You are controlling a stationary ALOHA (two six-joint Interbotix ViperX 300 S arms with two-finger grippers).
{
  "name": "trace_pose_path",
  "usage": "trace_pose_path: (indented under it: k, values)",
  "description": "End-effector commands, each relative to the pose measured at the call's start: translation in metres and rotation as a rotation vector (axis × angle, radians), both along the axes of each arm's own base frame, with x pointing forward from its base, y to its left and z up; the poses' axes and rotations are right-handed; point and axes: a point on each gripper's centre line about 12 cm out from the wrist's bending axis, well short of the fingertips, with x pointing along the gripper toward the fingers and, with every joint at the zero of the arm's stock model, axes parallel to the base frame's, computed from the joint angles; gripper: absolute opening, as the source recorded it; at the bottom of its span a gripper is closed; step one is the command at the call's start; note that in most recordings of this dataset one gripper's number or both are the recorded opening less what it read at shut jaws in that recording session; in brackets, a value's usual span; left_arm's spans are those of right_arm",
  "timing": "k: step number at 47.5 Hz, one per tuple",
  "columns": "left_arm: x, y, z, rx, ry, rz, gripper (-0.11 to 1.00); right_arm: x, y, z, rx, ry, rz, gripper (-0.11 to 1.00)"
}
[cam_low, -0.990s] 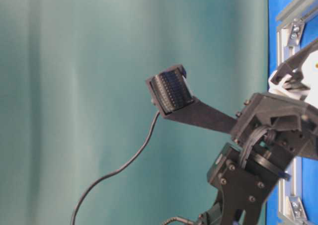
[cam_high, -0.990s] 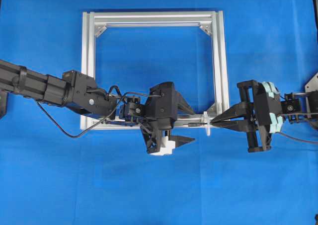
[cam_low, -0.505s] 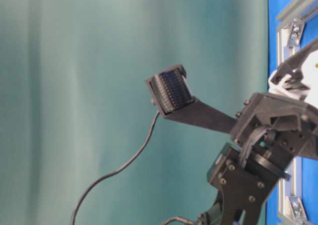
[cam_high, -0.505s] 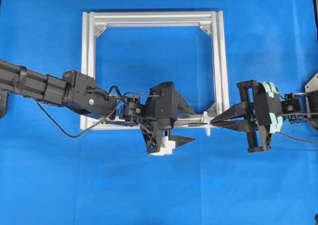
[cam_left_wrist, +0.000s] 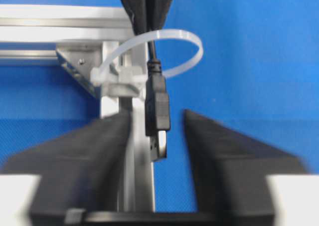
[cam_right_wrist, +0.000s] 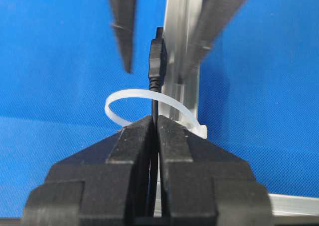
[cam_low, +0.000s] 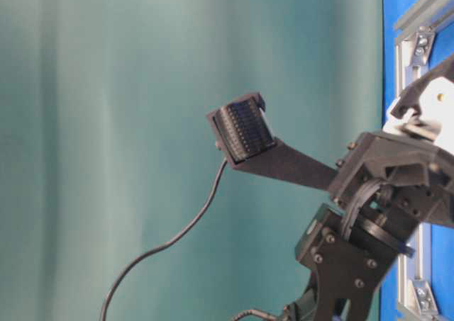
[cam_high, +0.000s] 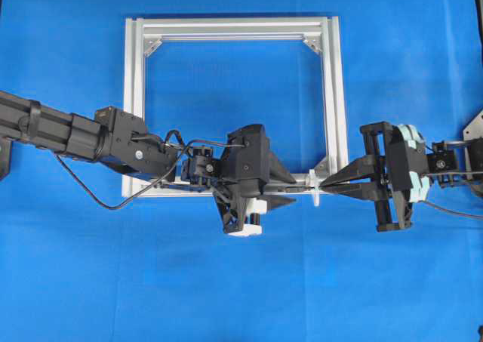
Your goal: Insert the wire through the string loop located on the right side.
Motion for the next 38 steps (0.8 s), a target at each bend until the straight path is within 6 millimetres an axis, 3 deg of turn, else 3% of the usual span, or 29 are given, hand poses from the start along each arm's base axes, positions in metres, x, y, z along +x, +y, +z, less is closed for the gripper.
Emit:
trace_pose_path:
  k: [1, 5, 30, 34, 38]
  values:
    - [0.0064, -0.0022, 0.0182, -0.003, -0.058, -0.004, 0.23, 0.0032, 0.0001, 0.0048, 0.005, -0.022, -0.004, -0.03]
    - [0.0065, -0.003, 0.0186, -0.001, -0.061, -0.006, 0.07, 0.0032, 0.0001, 0.0048, 0.005, -0.022, -0.004, -0.03]
    - [0.0052, -0.0044, 0.0169, -0.002, -0.052, -0.009, 0.08, 0.0015, 0.0006, 0.0007, -0.001, 0.018, 0.003, -0.02]
    - [0.0052, -0.0044, 0.0169, -0.002, -0.052, -0.009, 0.08, 0.002, 0.0006, 0.001, 0.001, 0.017, 0.001, 0.04]
    - [0.0048, -0.0043, 0.0172, -0.002, -0.052, -0.009, 0.08, 0.0029, 0.0009, 0.0018, 0.002, 0.014, 0.001, 0.21]
